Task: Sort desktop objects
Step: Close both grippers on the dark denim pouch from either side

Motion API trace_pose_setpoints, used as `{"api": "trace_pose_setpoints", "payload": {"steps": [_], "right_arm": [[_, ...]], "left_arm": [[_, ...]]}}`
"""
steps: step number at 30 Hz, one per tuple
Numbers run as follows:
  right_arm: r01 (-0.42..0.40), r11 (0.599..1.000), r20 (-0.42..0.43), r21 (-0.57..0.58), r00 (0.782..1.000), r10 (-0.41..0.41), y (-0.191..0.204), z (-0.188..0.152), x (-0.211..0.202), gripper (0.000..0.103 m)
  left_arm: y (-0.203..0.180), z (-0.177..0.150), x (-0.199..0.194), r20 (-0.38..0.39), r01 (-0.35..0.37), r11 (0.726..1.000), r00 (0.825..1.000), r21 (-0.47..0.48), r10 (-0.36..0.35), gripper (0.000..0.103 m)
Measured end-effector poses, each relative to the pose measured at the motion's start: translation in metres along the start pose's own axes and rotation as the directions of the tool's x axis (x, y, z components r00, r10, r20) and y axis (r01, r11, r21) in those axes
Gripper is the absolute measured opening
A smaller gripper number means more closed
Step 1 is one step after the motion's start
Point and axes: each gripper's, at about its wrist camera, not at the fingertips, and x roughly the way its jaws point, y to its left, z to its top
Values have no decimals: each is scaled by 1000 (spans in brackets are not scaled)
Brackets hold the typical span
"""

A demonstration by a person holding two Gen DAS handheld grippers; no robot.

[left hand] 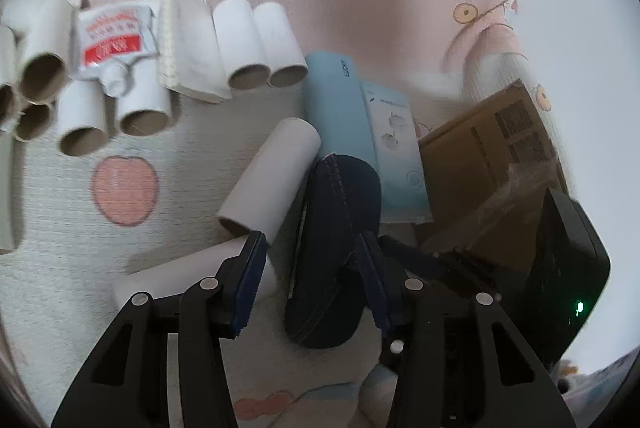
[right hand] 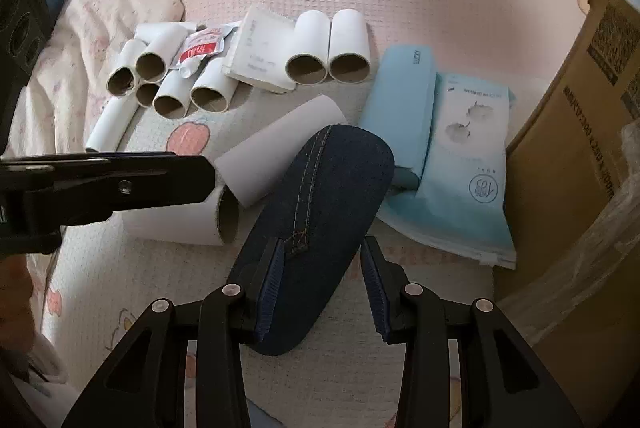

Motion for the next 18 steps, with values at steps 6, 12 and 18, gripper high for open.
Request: {"api": "trace_pose_setpoints", "payload": {"steps": [6, 12, 18], "right_arm": [[-35, 999, -1, -14, 999, 35, -2, 2, 2, 36], [-67, 997, -4, -44, 998, 67, -4, 1, 2, 37], [-156, 988, -32, 7, 987, 156, -18, 4, 6, 38]], "left_arm": [[11, 8, 29, -74, 74, 991, 994, -110, -82, 44], [10, 15, 48, -136, 65, 992, 988, -105, -79, 40], [11, 23, 58, -174, 107, 989, 977, -106, -125, 44]]}}
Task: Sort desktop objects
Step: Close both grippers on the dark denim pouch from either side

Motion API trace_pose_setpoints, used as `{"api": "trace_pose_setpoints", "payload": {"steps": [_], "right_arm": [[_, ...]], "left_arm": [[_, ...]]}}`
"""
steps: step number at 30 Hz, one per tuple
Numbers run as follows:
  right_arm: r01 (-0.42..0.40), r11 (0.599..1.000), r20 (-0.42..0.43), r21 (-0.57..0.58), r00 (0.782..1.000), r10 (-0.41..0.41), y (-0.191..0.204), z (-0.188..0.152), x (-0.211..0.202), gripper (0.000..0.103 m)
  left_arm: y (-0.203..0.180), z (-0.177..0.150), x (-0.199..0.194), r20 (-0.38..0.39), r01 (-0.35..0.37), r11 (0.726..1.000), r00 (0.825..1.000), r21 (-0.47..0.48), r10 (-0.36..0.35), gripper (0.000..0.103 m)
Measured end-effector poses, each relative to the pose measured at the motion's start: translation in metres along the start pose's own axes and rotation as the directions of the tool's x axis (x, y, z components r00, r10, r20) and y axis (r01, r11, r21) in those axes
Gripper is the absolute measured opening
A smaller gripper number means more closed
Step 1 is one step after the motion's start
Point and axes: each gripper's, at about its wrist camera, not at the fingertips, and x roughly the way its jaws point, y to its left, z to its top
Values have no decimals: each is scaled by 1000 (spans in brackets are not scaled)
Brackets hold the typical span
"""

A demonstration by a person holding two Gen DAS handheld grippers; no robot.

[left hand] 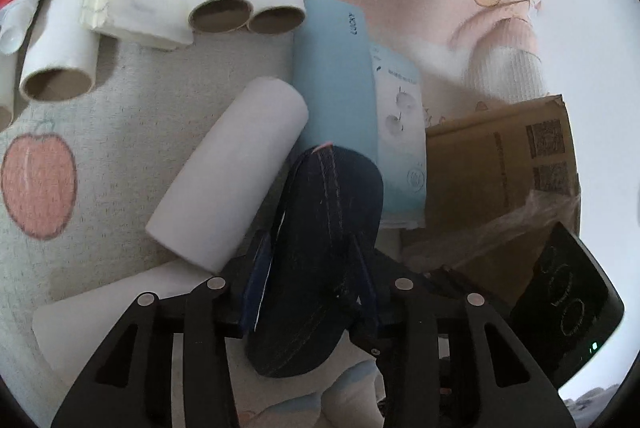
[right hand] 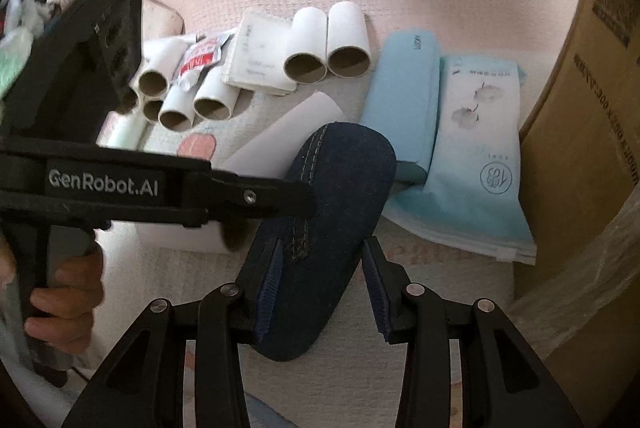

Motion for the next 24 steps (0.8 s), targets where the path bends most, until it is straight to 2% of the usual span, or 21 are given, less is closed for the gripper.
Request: {"api": "trace_pose_setpoints", "payload": {"steps": [5, 11, 15, 19, 23, 24], "right_arm": [[-69, 997, -14, 27, 998, 69, -10, 4, 4, 41], [-85, 994, -5, -62, 996, 85, -2, 4, 0, 43], [-89, 986, 20, -140, 996, 92, 9, 8, -6, 43], [-94, 959, 71, -268, 991, 118, 26, 19, -18, 43], [-106, 924, 89, -369, 985, 148, 42, 30, -16, 43], [-144, 878, 58, -456, 980, 191, 41, 32, -17, 43]], "left_arm": [[0, 2, 1, 1, 1, 1000, 1000, 8, -1, 44], [-3, -9, -16, 59, 2, 1000, 998, 25, -3, 44], [-13, -15, -39, 127, -26, 999, 992, 48, 19, 44], [-15, -16, -60, 215, -74, 995, 975, 66, 58, 44], [0, -9, -62, 222, -86, 996, 972, 26, 78, 44], [4, -8, -63, 223, -83, 997, 972, 11, 78, 44]]}}
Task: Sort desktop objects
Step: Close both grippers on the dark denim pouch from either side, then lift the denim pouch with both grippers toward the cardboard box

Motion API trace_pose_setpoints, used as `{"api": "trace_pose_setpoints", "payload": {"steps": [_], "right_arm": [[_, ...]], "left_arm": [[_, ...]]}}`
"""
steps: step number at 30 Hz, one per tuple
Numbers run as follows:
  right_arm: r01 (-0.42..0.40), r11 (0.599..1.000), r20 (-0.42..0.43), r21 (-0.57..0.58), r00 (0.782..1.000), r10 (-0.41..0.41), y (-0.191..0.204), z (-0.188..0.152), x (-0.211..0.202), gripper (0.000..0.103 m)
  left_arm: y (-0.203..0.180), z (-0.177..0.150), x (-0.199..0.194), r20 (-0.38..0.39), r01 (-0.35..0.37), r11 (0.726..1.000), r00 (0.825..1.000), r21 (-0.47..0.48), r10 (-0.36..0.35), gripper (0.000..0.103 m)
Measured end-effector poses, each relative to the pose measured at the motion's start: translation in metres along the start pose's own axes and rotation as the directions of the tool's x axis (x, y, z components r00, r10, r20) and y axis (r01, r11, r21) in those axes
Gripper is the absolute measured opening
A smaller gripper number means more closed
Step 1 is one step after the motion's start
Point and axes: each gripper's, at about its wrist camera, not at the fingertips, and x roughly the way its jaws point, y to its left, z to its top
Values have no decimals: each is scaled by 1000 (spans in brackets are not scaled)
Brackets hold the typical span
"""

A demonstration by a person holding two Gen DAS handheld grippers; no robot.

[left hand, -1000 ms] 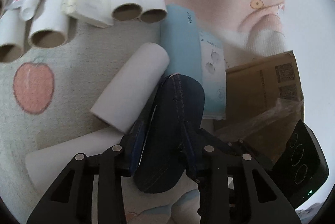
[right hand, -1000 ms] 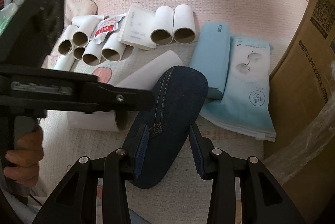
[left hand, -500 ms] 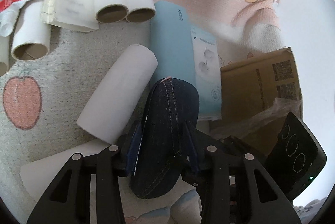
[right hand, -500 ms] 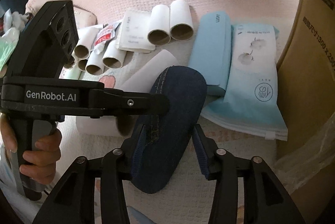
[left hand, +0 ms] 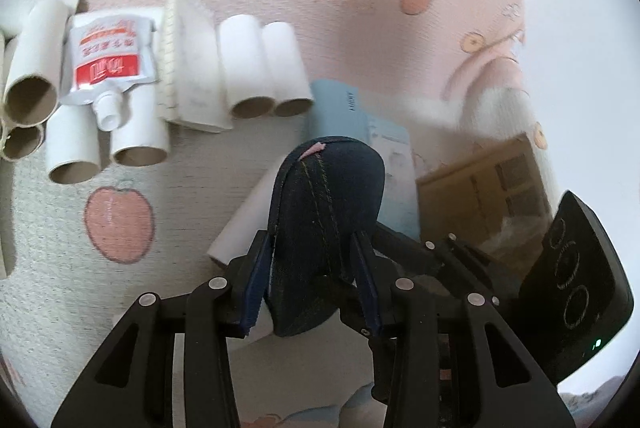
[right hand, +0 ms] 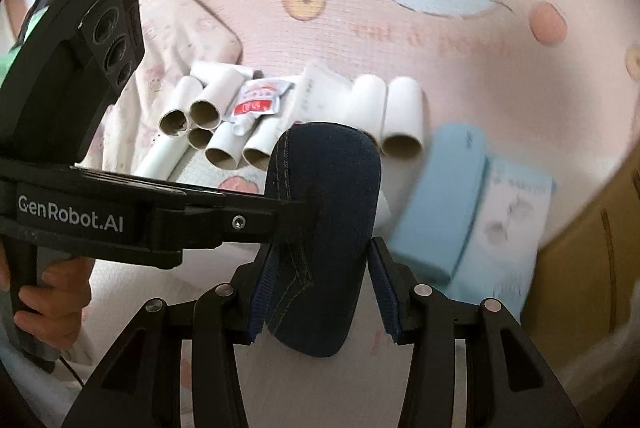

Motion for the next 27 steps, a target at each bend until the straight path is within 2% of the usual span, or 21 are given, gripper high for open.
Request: {"api": "trace_pose_setpoints", "payload": {"steps": [6, 11, 15, 17, 22, 27], "right_arm": [[-20, 997, -6, -72, 1000, 20, 0, 3, 12, 44], [-14, 999, -48, -35, 999, 12, -7, 3, 16, 45], [-23, 1000, -96, 20, 995, 24, -13, -2, 18, 46], [-10, 1000, -110, 8, 994, 11, -10, -7, 19, 46], [16, 997, -120, -70, 992, -24, -1, -13, 23, 55], [2, 999, -141, -52, 990, -9, -7, -14, 31, 59]], "left_arm": [[10, 1, 5, -11, 11, 999, 1000, -38, -11, 39], [17, -3, 14, -14, 55, 991, 998, -121, -57, 29], [18, -4, 16, -10, 55, 990, 998, -131, -57, 29], [17, -4, 17, -12, 52, 991, 998, -124, -54, 29], [21, -3, 17, -26, 80, 987, 996, -138, -84, 29], [24, -4, 20, -44, 81, 988, 995, -130, -87, 38]]}}
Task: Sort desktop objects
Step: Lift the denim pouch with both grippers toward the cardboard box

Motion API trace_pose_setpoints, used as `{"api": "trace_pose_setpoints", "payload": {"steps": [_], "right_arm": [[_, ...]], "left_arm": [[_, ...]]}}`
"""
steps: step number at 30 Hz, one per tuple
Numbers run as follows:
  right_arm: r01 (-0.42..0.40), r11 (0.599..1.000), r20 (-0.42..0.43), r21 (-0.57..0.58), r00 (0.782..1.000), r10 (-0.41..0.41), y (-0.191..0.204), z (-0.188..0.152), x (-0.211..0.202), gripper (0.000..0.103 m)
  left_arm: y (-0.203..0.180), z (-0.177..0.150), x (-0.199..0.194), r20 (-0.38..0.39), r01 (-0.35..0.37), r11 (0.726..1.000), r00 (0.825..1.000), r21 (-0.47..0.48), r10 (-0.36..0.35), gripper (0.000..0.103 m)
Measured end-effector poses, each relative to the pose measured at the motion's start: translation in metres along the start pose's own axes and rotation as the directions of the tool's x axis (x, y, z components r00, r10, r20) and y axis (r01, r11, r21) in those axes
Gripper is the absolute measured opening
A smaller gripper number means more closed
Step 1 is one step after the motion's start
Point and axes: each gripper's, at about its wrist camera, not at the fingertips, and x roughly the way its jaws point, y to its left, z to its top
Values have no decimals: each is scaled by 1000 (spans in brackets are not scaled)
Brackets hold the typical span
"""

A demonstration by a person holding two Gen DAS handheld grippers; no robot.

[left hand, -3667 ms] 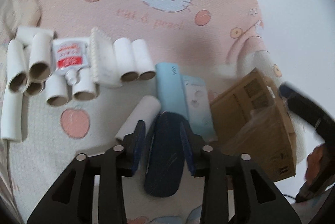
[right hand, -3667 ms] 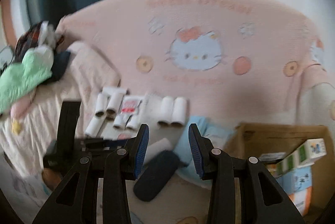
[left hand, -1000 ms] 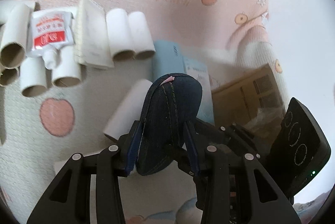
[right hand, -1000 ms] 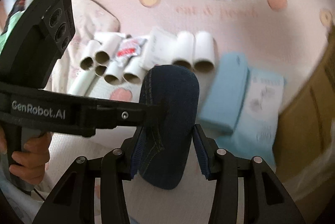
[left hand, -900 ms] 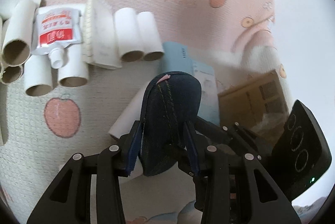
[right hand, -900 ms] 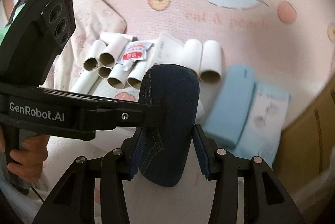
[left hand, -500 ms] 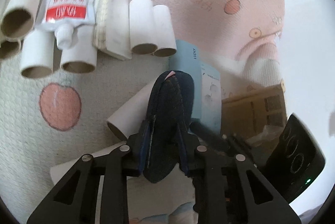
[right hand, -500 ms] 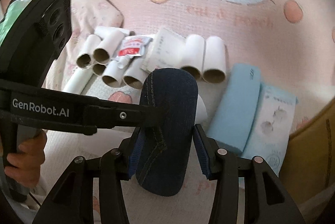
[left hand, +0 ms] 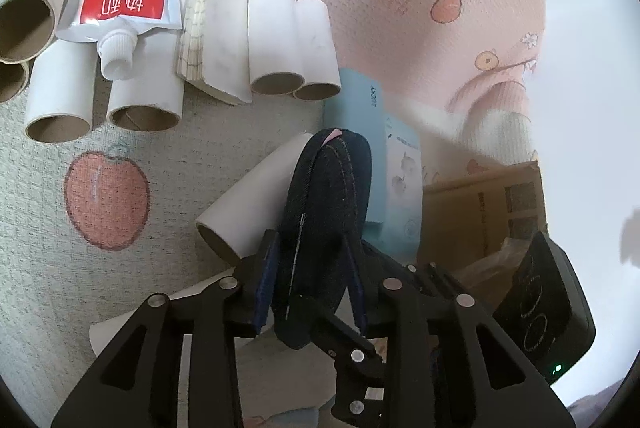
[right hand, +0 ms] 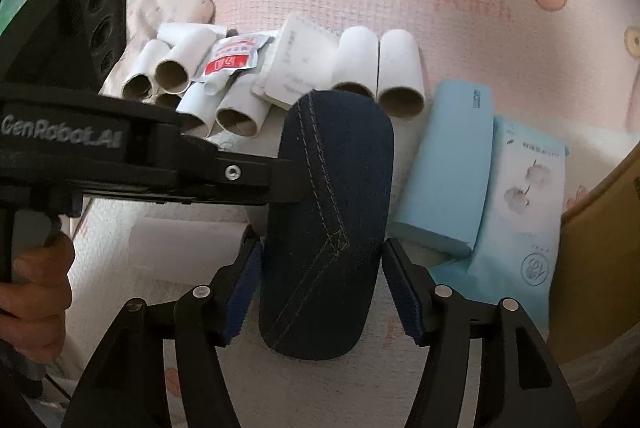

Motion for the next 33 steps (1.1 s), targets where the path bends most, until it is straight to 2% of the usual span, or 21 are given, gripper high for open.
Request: {"api": "trace_pose_setpoints", "payload": {"steps": [3, 5, 10, 17, 23, 28, 30, 33], "right_arm": [[-21, 1000, -11, -2, 1000, 21, -2, 0, 4, 60], [-37, 999, -22, 7, 999, 37, -3, 0, 8, 61], [-51, 998, -21, -23, 999, 50, -2, 0, 10, 62], [-51, 997, -8, -57, 999, 51, -3, 0, 3, 62], [-25, 992, 56, -120, 998, 32, -3, 6, -23, 62], [10, 986, 139, -165, 990, 14, -9, 18, -55, 62], [4, 970, 175, -243, 984, 39, -12, 21, -69, 62], [19, 973, 217, -230, 976, 32, -21, 30, -90, 62]], "left_arm": [[0, -1, 6, -26, 8, 1000, 1000, 9, -8, 39], [-2, -2, 8, 7, -9, 1000, 1000, 10, 9, 39], [-14, -6, 11, 21, -68, 993, 998, 98, 66, 39], [-28, -10, 0, 65, -72, 987, 996, 146, 63, 39], [-63, -13, -17, 156, -90, 966, 986, 244, 52, 39], [-95, -10, -31, 219, -61, 947, 976, 317, -11, 39], [-108, -10, -35, 242, -56, 937, 970, 344, -31, 39], [-127, -10, -38, 263, -51, 921, 963, 387, -57, 39]]}}
